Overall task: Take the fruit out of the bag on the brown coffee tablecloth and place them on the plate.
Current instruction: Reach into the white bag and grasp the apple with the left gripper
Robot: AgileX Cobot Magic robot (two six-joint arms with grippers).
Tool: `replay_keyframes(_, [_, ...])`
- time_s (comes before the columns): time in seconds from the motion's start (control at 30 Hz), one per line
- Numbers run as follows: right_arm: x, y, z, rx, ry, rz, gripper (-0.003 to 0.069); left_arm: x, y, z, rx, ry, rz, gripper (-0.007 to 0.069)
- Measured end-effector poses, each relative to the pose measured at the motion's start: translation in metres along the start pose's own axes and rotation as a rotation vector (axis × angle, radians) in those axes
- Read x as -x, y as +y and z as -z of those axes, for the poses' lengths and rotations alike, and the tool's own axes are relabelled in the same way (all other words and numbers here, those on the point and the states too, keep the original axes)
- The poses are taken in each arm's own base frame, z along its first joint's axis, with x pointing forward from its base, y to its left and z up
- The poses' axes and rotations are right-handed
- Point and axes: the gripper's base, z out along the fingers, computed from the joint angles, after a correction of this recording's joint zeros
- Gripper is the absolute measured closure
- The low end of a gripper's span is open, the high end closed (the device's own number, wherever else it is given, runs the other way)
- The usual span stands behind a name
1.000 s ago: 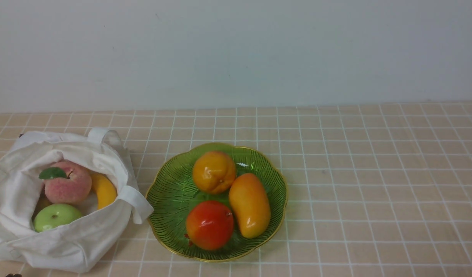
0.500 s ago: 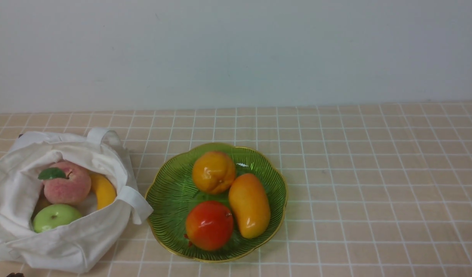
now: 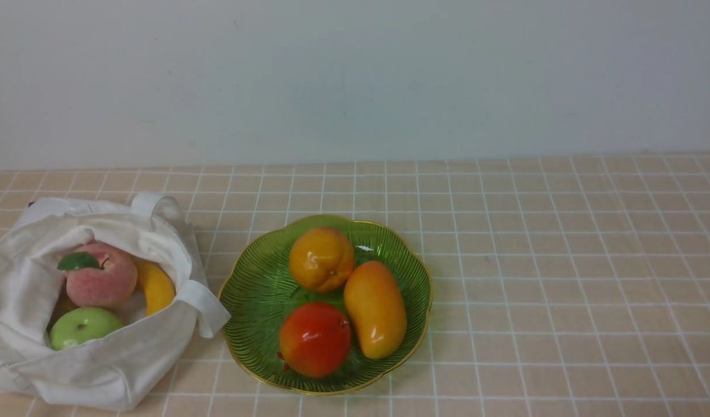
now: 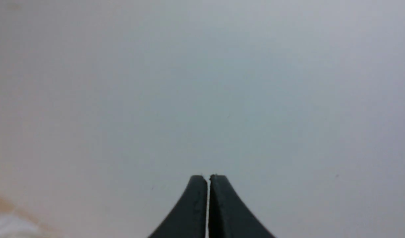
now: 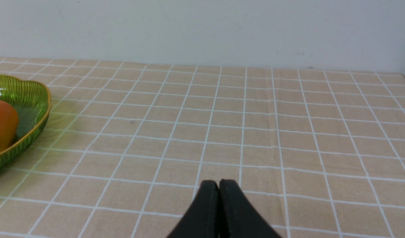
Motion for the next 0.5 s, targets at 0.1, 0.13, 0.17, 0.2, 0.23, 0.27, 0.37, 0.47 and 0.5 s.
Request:
replay_keyframes(0.1, [0.000, 0.000, 0.000, 0.000, 0.000, 0.000, 0.0673, 0.025, -0.032, -0.017, -0.053, 0.125, -0.135, 0.0632])
replay_keyframes(0.13, [0.000, 0.000, 0.000, 0.000, 0.000, 0.000, 0.0673, 0.028, -0.039, -0.023, -0.063, 0.187, -0.172, 0.0632])
replay_keyframes(0.17, [0.000, 0.000, 0.000, 0.000, 0.000, 0.000, 0.0673, 0.030, -0.051, -0.035, -0.080, 0.319, -0.237, 0.0632])
replay_keyframes(0.2, [0.000, 0.000, 0.000, 0.000, 0.000, 0.000, 0.0673, 0.029, -0.057, -0.045, -0.089, 0.425, -0.285, 0.0632])
replay_keyframes(0.23, [0.000, 0.000, 0.000, 0.000, 0.000, 0.000, 0.0673, 0.027, -0.061, -0.054, -0.094, 0.515, -0.326, 0.0632])
replay_keyframes(0.27, [0.000, 0.000, 0.000, 0.000, 0.000, 0.000, 0.0673, 0.023, -0.064, -0.064, -0.096, 0.631, -0.367, 0.0632])
replay_keyframes(0.37, [0.000, 0.000, 0.000, 0.000, 0.000, 0.000, 0.0673, 0.010, -0.064, -0.093, -0.068, 0.941, -0.467, 0.0632])
replay_keyframes(0.47, [0.000, 0.000, 0.000, 0.000, 0.000, 0.000, 0.0673, -0.004, -0.055, -0.122, 0.003, 1.193, -0.547, 0.0632])
replay_keyframes(0.5, [0.000, 0.000, 0.000, 0.000, 0.000, 0.000, 0.0673, -0.004, -0.055, -0.122, 0.003, 1.193, -0.547, 0.0632])
